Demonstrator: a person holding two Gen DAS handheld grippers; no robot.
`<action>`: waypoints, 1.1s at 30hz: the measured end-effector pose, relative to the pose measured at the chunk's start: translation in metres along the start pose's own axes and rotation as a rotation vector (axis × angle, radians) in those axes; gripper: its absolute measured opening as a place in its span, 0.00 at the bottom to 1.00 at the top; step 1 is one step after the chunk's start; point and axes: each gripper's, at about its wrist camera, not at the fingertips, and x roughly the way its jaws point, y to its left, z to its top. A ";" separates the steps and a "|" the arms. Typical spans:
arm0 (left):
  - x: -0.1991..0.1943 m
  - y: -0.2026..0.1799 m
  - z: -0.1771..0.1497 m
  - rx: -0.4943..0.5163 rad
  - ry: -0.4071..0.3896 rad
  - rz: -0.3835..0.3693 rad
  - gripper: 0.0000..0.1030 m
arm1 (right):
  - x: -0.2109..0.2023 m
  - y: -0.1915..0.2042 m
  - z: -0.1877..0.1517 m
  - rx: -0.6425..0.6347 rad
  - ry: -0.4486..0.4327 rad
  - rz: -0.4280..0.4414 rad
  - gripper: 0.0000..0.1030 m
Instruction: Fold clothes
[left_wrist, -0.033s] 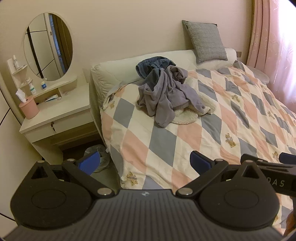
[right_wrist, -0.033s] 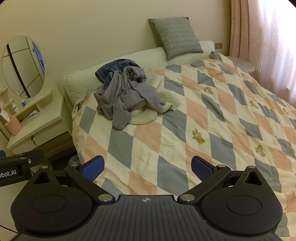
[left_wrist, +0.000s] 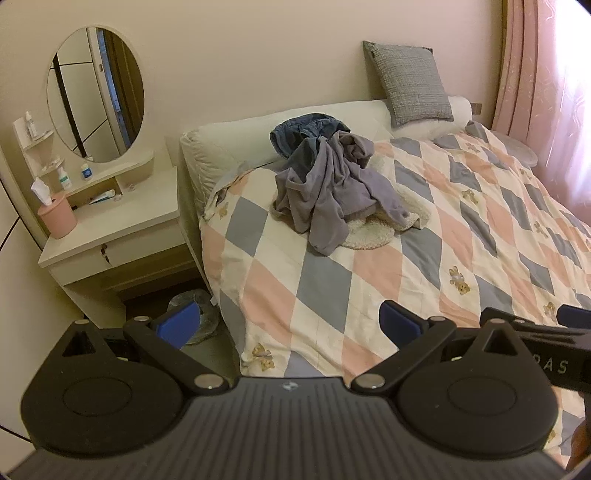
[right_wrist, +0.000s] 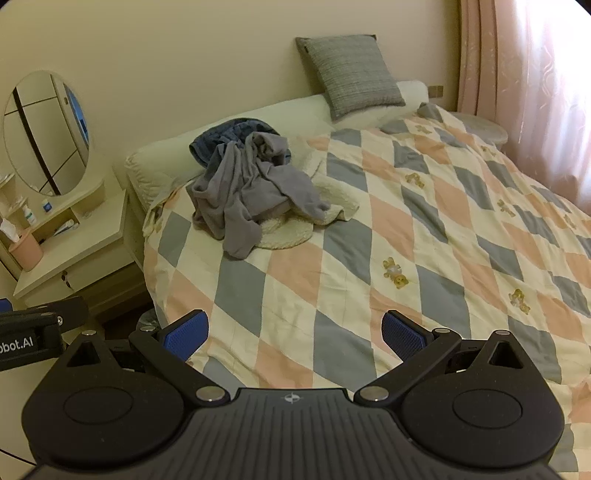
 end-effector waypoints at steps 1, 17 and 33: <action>0.000 0.001 0.001 -0.001 -0.005 0.002 0.99 | 0.000 0.000 -0.001 -0.003 -0.004 -0.003 1.00; -0.006 -0.003 0.006 -0.006 -0.022 -0.013 0.99 | -0.009 -0.006 0.006 0.000 -0.025 -0.003 1.00; -0.028 0.014 -0.011 -0.019 -0.026 -0.004 0.99 | -0.023 0.005 0.001 -0.011 -0.065 0.033 1.00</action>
